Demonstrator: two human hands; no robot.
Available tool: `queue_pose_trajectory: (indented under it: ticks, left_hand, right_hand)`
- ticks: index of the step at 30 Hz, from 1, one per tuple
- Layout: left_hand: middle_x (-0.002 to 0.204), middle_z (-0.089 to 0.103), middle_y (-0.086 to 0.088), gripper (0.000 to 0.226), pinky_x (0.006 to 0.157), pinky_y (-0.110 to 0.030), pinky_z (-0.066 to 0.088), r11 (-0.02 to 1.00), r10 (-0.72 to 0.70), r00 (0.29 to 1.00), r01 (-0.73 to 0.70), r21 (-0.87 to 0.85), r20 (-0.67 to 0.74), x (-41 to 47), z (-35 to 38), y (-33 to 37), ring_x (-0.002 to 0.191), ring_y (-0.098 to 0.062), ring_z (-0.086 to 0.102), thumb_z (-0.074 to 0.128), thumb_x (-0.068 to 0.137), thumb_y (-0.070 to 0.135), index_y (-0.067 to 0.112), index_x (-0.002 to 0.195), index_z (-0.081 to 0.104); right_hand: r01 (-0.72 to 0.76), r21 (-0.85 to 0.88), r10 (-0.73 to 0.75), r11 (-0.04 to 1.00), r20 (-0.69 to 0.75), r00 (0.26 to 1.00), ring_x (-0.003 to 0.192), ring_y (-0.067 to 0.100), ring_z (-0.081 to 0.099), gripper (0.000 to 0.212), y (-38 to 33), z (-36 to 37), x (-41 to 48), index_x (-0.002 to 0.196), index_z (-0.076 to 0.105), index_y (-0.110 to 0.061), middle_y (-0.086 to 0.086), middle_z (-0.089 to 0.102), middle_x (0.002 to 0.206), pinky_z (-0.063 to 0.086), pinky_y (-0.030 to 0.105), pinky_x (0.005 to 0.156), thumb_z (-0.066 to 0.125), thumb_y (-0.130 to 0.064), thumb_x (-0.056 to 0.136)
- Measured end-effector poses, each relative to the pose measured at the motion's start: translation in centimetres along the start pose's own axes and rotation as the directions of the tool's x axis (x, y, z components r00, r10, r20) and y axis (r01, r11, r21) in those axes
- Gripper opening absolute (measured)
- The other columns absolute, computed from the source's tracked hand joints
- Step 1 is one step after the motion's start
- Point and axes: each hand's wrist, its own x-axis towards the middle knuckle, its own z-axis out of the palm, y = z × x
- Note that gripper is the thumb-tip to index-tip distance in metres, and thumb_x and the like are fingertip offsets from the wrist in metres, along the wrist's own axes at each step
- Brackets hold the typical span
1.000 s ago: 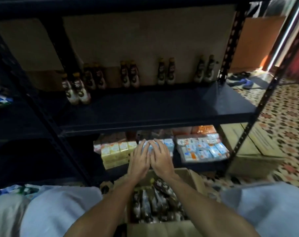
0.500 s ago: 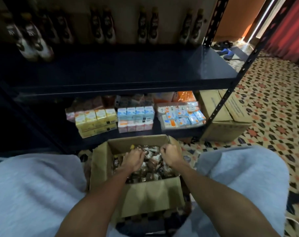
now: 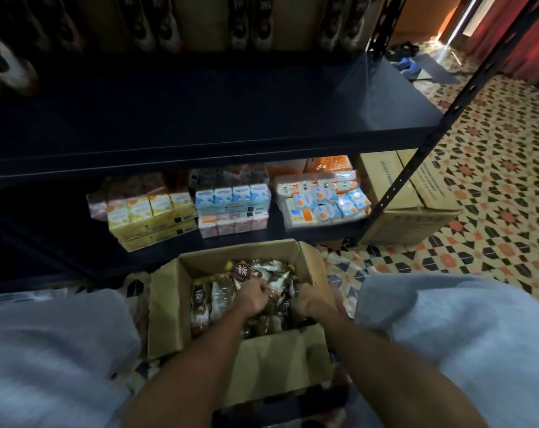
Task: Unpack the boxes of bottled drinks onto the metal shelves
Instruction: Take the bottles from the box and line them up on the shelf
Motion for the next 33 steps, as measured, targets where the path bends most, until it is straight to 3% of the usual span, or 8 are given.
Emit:
queue_pose_trajectory:
  ticks: [4,8,11,14,19,24,28,33]
  left_hand:
    - [0.112,0.066,-0.005,0.025,0.085,-0.035,0.053,0.997,-0.007,1.000,0.007,0.074,0.005,2.4,1.8,-0.1,0.102,-0.024,0.063,0.060,0.094,0.030,0.022,0.117,0.063]
    - [0.143,0.044,-0.009,0.057,0.103,-0.046,0.043,0.971,0.009,0.999,-0.016,0.237,0.034,5.1,3.7,-0.6,0.126,-0.032,0.050,0.059,0.094,0.037,0.022,0.146,0.039]
    - [0.155,0.032,-0.008,0.075,0.110,-0.056,0.035,0.950,0.023,0.996,-0.049,0.308,0.085,6.9,5.3,-1.1,0.137,-0.032,0.039,0.066,0.089,0.035,0.022,0.151,0.027]
    - [0.155,0.030,-0.008,0.082,0.107,-0.058,0.038,0.951,0.017,0.996,-0.045,0.306,0.091,7.8,6.7,-1.7,0.139,-0.033,0.037,0.071,0.085,0.034,0.023,0.151,0.023]
    - [0.138,0.054,-0.012,0.076,0.098,-0.042,0.048,0.986,-0.018,0.997,0.006,0.164,0.073,8.3,6.4,-1.5,0.123,-0.031,0.054,0.074,0.080,0.020,0.019,0.145,0.035]
    - [0.132,0.059,-0.011,0.075,0.087,-0.027,0.047,0.993,-0.117,0.954,0.115,0.023,0.277,8.3,2.6,-2.0,0.113,-0.027,0.060,0.078,0.078,0.023,0.011,0.144,0.044]
    - [0.103,0.073,-0.008,0.045,0.080,-0.034,0.058,0.963,-0.199,0.910,0.251,-0.099,0.365,6.8,1.2,-4.1,0.087,-0.021,0.069,0.079,0.072,0.033,0.011,0.109,0.068]
    - [0.089,0.070,-0.012,0.013,0.070,-0.032,0.050,0.895,-0.210,0.892,0.340,-0.290,0.400,4.0,1.2,-5.3,0.072,-0.021,0.063,0.071,0.083,0.020,0.010,0.091,0.068]
  right_hand:
    - [-0.028,0.018,0.027,0.999,0.050,0.998,0.126,0.030,0.057,0.047,-0.2,4.1,4.3,0.148,0.042,-0.007,0.015,0.057,0.138,0.046,0.037,0.102,0.041,-0.023,0.104]
    - [-0.136,0.067,0.138,0.988,-0.023,0.990,0.120,0.033,0.061,0.039,-0.5,5.8,6.2,0.138,0.051,-0.008,0.016,0.061,0.131,0.050,0.041,0.097,0.047,-0.018,0.102]
    - [-0.112,0.001,0.111,0.994,-0.107,0.988,0.115,0.027,0.065,0.038,-0.9,6.1,7.2,0.140,0.049,-0.014,0.011,0.062,0.128,0.056,0.038,0.089,0.046,-0.011,0.102]
    - [-0.063,-0.117,0.052,0.991,-0.095,0.994,0.114,0.025,0.065,0.031,-1.1,6.0,8.5,0.132,0.056,-0.010,0.012,0.062,0.128,0.057,0.036,0.089,0.046,-0.006,0.102]
    - [-0.052,-0.207,0.027,0.977,-0.123,0.992,0.117,0.024,0.062,0.044,-0.8,6.8,8.9,0.148,0.042,-0.008,0.015,0.058,0.133,0.054,0.033,0.090,0.042,-0.006,0.104]
    - [-0.119,-0.081,0.107,0.990,-0.137,0.985,0.116,0.024,0.063,0.036,-1.1,6.7,8.6,0.136,0.049,-0.006,0.013,0.059,0.131,0.054,0.032,0.089,0.051,-0.013,0.101]
    - [-0.144,0.031,0.146,0.989,-0.046,0.988,0.121,0.033,0.060,0.039,-1.6,5.9,7.8,0.136,0.049,-0.002,0.021,0.053,0.135,0.053,0.039,0.098,0.055,-0.016,0.100]
    - [-0.202,0.267,0.168,0.942,0.143,0.975,0.109,0.030,0.065,0.046,-1.1,4.6,7.7,0.123,0.060,0.000,0.016,0.064,0.123,0.056,0.032,0.086,0.078,-0.018,0.085]
